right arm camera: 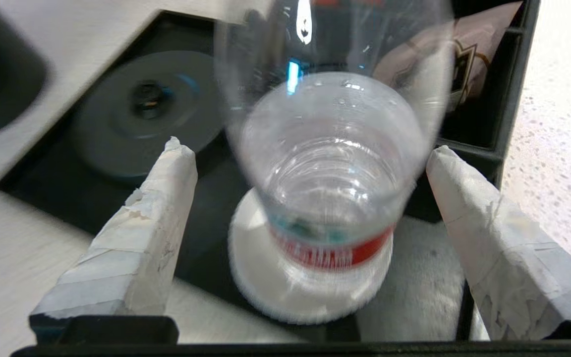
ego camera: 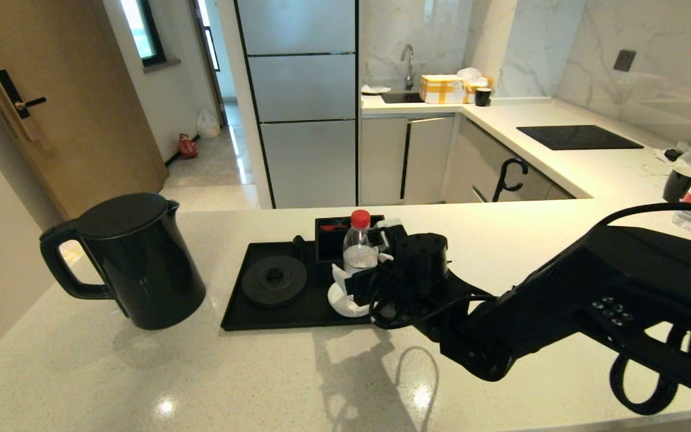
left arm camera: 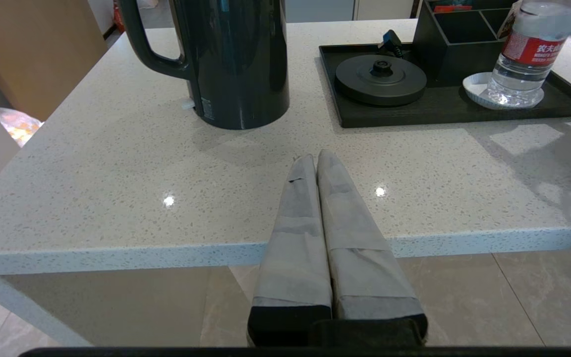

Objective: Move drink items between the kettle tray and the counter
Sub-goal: Return the kettle to its original position

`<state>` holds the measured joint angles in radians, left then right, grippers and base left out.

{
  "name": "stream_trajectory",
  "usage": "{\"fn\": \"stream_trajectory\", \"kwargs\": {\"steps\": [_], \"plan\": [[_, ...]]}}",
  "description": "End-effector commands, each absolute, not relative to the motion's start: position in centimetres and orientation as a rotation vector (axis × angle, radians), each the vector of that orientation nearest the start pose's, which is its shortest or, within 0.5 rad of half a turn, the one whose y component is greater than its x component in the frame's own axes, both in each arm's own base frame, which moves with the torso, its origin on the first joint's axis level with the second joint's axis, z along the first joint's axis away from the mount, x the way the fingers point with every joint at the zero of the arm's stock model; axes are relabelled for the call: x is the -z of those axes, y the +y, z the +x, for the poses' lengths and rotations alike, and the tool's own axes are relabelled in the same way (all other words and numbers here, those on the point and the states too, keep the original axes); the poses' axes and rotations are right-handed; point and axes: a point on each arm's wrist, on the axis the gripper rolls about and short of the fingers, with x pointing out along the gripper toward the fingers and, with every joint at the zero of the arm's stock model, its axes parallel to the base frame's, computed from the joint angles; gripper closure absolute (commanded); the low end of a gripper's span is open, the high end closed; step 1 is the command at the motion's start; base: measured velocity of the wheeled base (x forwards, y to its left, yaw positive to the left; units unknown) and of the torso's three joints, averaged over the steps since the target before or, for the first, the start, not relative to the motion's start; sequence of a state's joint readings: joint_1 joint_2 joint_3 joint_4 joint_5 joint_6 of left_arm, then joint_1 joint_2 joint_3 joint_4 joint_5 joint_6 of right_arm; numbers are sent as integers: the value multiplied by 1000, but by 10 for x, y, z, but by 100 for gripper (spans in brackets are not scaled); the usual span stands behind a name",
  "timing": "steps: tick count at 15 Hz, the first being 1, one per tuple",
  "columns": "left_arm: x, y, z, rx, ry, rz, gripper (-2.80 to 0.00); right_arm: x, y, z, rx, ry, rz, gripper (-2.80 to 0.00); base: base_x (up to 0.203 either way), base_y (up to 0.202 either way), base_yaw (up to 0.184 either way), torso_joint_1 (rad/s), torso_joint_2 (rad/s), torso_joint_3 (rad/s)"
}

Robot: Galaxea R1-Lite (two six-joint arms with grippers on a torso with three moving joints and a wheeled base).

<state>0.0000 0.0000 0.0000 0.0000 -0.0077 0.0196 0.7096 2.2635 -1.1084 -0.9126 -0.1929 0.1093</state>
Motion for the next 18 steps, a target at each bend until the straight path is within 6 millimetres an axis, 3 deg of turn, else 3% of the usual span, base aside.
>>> {"fn": "stream_trajectory", "kwargs": {"steps": [1,4,6,8,9,14,16,18], "plan": [[-75,0,-23,8,0,20,0,-106,264,316,-519,210,32,-280,0,0,0,0,0,0],[-75,0,-23,7,0,20,0,-136,245,302,-530,194,88,-280,0,0,0,0,0,0],[-75,0,-23,8,0,20,0,-183,210,297,-473,130,131,-280,0,0,0,0,0,0],[-75,0,-23,8,0,20,0,-215,167,292,-379,124,144,-280,0,0,0,0,0,0],[-75,0,-23,8,0,20,0,-228,146,286,-331,127,147,0,0,0,0,0,0,0],[-75,0,-23,8,0,20,0,-255,65,225,-119,166,170,0,0,0,0,0,0,0],[-75,0,-23,7,0,20,0,-267,32,188,47,161,188,0,0,0,0,0,0,0],[-75,0,-23,8,0,20,0,-279,14,140,168,127,217,0,0,0,0,0,0,0]]}}
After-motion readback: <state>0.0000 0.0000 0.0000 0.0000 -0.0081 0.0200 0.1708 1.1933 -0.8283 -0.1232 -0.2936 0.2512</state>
